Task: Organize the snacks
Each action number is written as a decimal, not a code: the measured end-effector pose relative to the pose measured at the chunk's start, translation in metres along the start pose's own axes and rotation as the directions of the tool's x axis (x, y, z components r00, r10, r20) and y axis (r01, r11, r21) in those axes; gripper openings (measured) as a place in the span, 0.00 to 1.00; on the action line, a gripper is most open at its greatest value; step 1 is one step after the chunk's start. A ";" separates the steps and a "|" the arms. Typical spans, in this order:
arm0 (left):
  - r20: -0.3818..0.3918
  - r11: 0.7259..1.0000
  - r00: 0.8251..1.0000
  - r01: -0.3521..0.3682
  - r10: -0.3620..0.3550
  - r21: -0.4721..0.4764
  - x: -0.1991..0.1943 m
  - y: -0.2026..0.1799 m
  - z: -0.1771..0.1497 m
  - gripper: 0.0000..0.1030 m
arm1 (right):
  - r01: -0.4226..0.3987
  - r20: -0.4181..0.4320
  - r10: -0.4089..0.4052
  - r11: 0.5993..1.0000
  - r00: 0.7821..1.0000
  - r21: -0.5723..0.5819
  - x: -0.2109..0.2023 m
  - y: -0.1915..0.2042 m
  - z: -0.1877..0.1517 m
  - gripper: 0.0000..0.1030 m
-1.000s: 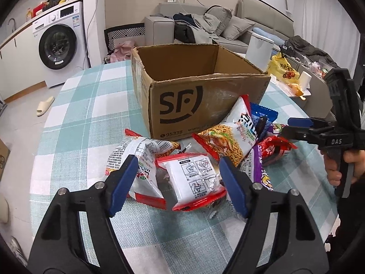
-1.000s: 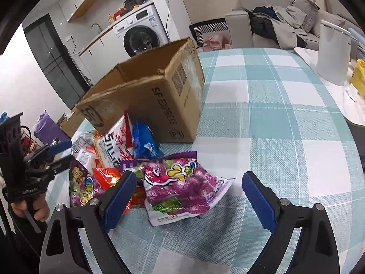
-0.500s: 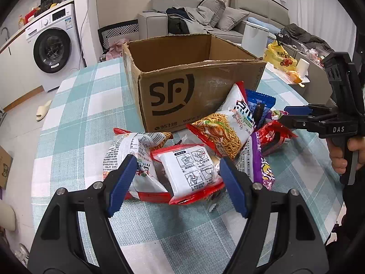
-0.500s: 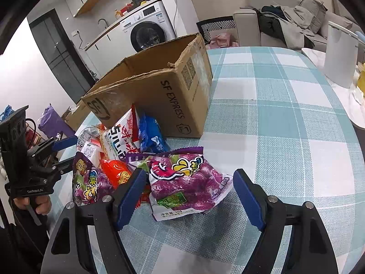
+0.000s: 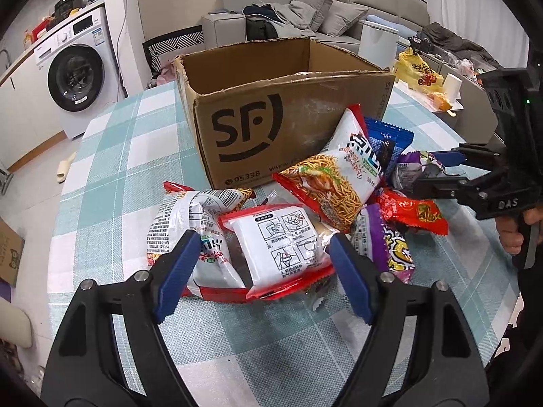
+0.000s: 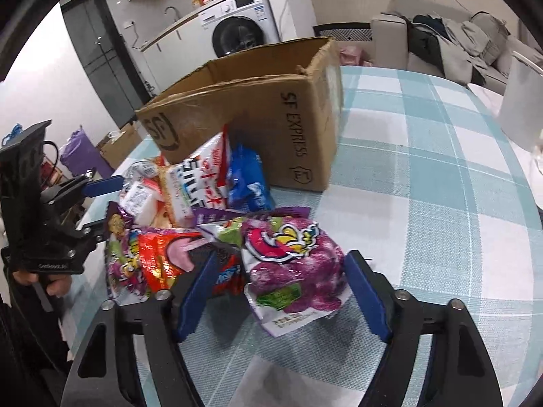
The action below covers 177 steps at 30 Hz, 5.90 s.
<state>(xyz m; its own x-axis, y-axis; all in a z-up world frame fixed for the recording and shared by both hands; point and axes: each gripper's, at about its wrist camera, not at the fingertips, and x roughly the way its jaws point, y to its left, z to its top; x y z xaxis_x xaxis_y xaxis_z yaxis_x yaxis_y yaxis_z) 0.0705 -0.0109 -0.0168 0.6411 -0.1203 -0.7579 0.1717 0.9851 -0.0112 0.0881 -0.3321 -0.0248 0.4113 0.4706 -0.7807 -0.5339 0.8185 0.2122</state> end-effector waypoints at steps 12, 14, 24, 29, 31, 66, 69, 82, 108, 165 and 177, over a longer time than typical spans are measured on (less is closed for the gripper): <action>-0.002 1.000 1.000 0.014 -0.015 -0.010 -0.003 0.000 0.000 0.77 | 0.061 0.037 -0.061 0.998 0.997 -0.016 -0.003 -0.001 0.000 0.33; -0.001 1.000 1.000 0.019 -0.019 -0.015 -0.004 0.002 0.001 0.77 | 0.056 0.048 -0.056 0.998 0.997 -0.007 -0.006 -0.004 0.001 0.33; 0.008 0.999 1.000 0.011 -0.011 -0.042 -0.011 0.018 0.004 0.77 | 0.022 0.123 -0.024 1.000 0.992 0.019 -0.028 -0.009 0.008 0.33; 0.015 0.998 1.000 0.020 -0.019 -0.054 -0.011 0.023 0.005 0.77 | 0.018 0.143 -0.020 1.000 0.990 0.019 -0.034 -0.009 0.011 0.33; 0.038 0.999 0.999 0.027 -0.025 -0.036 -0.015 0.023 0.007 0.76 | 0.016 0.145 -0.019 1.000 0.989 0.021 -0.034 -0.009 0.011 0.33; 0.027 0.994 0.995 0.097 -0.096 -0.050 0.003 0.002 0.000 0.41 | -0.019 0.227 0.013 1.000 0.974 0.023 -0.055 -0.006 0.013 0.33; 0.050 0.993 0.994 0.105 -0.102 -0.054 -0.005 0.003 0.002 0.41 | -0.022 0.237 0.016 0.999 0.971 0.024 -0.057 -0.005 0.013 0.33; 0.136 0.992 0.987 0.098 -0.087 -0.074 -0.036 0.008 0.012 0.41 | -0.028 0.273 0.020 0.999 0.962 0.025 -0.070 0.002 0.015 0.33; 0.303 0.993 0.953 0.048 -0.015 -0.104 -0.090 0.010 0.058 0.41 | -0.022 0.360 -0.010 0.996 0.933 0.085 -0.101 0.026 0.050 0.33; 0.230 0.993 0.973 -0.005 0.033 -0.122 0.059 0.018 0.143 0.42 | -0.024 0.228 -0.003 0.993 0.974 0.115 -0.002 0.020 0.126 0.33; 0.263 0.992 0.963 -0.023 0.056 -0.126 0.033 0.018 0.133 0.84 | 0.028 0.279 -0.048 0.997 0.959 0.075 -0.027 0.026 0.116 0.65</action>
<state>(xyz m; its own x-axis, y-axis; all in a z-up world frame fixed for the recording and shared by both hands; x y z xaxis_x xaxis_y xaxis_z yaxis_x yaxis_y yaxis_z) 0.1945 -0.0136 0.0445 0.8238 -0.0935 -0.5591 0.0612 0.9952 -0.0764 0.1485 -0.2848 0.0697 0.6263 0.5041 -0.5946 -0.4655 0.8537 0.2335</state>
